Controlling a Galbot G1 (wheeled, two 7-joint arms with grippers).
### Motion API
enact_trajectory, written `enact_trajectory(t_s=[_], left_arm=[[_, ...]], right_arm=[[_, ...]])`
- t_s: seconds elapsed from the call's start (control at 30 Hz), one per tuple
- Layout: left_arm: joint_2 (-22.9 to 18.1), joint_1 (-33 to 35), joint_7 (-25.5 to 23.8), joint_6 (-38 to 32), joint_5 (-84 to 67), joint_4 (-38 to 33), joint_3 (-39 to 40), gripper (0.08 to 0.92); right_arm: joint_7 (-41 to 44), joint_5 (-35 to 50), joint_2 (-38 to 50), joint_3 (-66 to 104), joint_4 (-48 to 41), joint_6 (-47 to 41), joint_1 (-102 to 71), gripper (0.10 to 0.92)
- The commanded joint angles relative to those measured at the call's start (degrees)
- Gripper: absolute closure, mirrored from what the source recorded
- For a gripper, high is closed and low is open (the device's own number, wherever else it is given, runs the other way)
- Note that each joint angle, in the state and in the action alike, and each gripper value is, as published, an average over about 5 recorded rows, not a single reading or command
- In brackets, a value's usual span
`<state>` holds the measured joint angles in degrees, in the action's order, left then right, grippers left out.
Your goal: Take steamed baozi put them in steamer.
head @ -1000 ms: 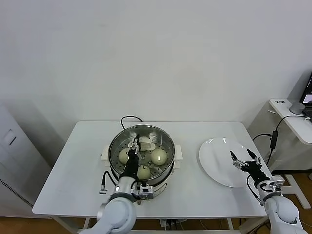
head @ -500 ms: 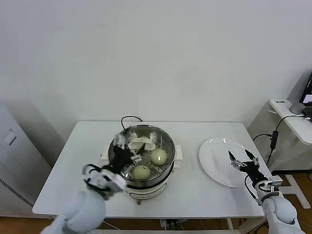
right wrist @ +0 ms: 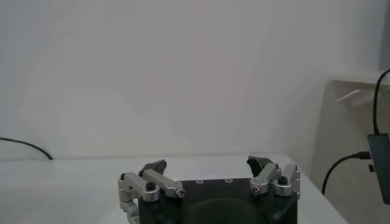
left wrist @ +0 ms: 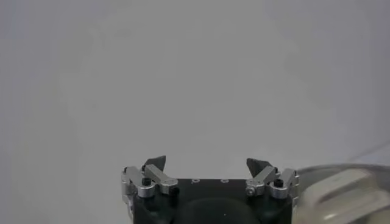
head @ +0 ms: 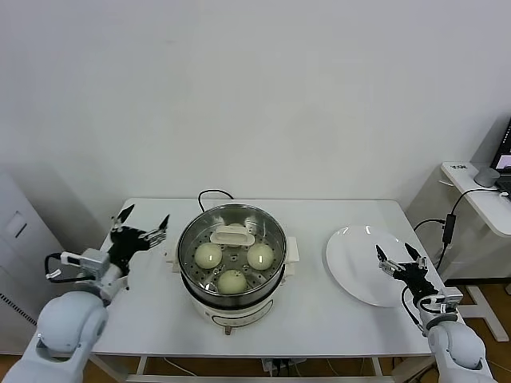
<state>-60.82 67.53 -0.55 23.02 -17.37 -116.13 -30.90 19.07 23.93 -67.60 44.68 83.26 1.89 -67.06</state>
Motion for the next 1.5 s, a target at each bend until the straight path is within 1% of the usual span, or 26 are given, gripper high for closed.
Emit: enact_trajectory(t_s=[0.03,0.53,0.8,1.5], left_arm=[[1.46,1.34,0.01,-4.05,-11.18,17.54,-7.72,0.177],[-0.94,-0.72,-0.08,-5.07,-8.31,24.22,-3.93,0.177],[-2.04,-1.06,0.1,-4.67,-11.69,24.5,-3.55,0.177],[-1.79,-0.9,0.0,-4.71,-14.5,23.55,-3.6,0.177]], right_arm=[[-2.02,-0.68,-0.64,0.87,4.11,-2.1,-1.15,0.203],[-4.36,-1.69,-1.34,0.52,4.67,-3.32,-1.68,0.203],[-4.39,-1.87,-1.26,0.6,4.38,-3.47,-1.99,0.203],[-3.89,-3.33,-2.42,0.48,4.07,-5.14,-2.22,0.203]])
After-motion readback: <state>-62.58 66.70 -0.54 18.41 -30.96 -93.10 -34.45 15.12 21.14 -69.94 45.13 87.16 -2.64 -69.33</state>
